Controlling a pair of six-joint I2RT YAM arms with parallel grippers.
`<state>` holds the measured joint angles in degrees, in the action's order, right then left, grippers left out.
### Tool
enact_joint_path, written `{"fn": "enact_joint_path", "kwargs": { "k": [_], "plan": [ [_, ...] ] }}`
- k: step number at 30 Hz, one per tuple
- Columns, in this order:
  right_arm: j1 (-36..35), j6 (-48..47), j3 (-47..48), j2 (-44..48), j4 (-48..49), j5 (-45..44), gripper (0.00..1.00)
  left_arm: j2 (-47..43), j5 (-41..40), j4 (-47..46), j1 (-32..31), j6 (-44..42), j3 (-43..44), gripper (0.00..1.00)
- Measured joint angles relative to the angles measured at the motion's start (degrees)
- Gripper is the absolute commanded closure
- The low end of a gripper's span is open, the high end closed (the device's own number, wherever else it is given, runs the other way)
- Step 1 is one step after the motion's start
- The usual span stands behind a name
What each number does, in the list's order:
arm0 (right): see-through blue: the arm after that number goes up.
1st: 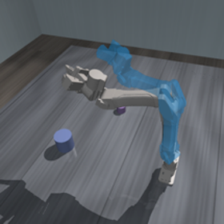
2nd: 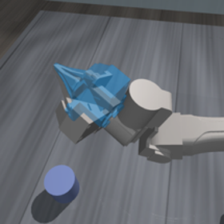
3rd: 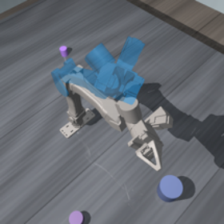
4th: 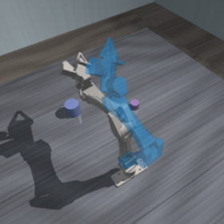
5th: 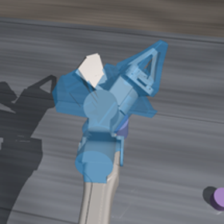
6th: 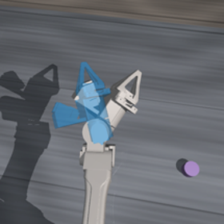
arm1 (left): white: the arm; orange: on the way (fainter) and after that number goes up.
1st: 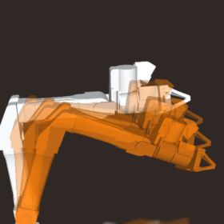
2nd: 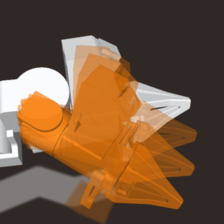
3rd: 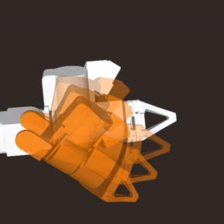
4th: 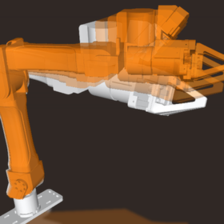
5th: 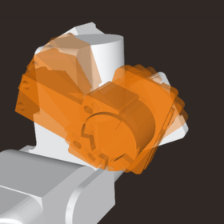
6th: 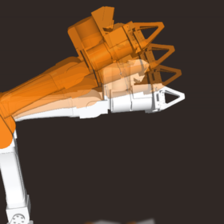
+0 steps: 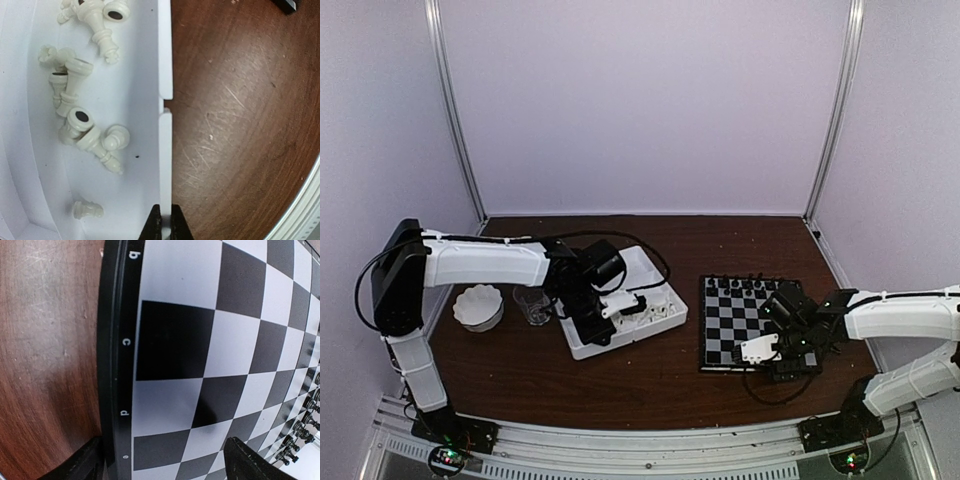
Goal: Set up the chess pieces on the board
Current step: Move the storage box to the center of the board.
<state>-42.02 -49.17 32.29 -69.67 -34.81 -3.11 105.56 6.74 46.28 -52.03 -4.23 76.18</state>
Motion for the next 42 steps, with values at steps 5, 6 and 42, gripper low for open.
{"fn": "enact_joint_path", "kwargs": {
  "k": [5, 6, 42],
  "plan": [
    [0.13, -0.57, -0.44, 0.48, 0.02, -0.09, 0.15, -4.44, 1.07, -1.53, -1.73, -2.4, -6.1, 1.0],
    [0.11, -0.59, -0.44, 0.48, 0.07, -0.07, 0.16, -5.49, 1.09, -1.95, -2.14, -2.82, -7.45, 1.0],
    [-5.79, 3.08, 30.82, -12.74, -13.53, 25.59, 0.22, -22.12, -2.47, -7.67, -14.03, -9.66, -29.55, 0.62]
  ]
}}
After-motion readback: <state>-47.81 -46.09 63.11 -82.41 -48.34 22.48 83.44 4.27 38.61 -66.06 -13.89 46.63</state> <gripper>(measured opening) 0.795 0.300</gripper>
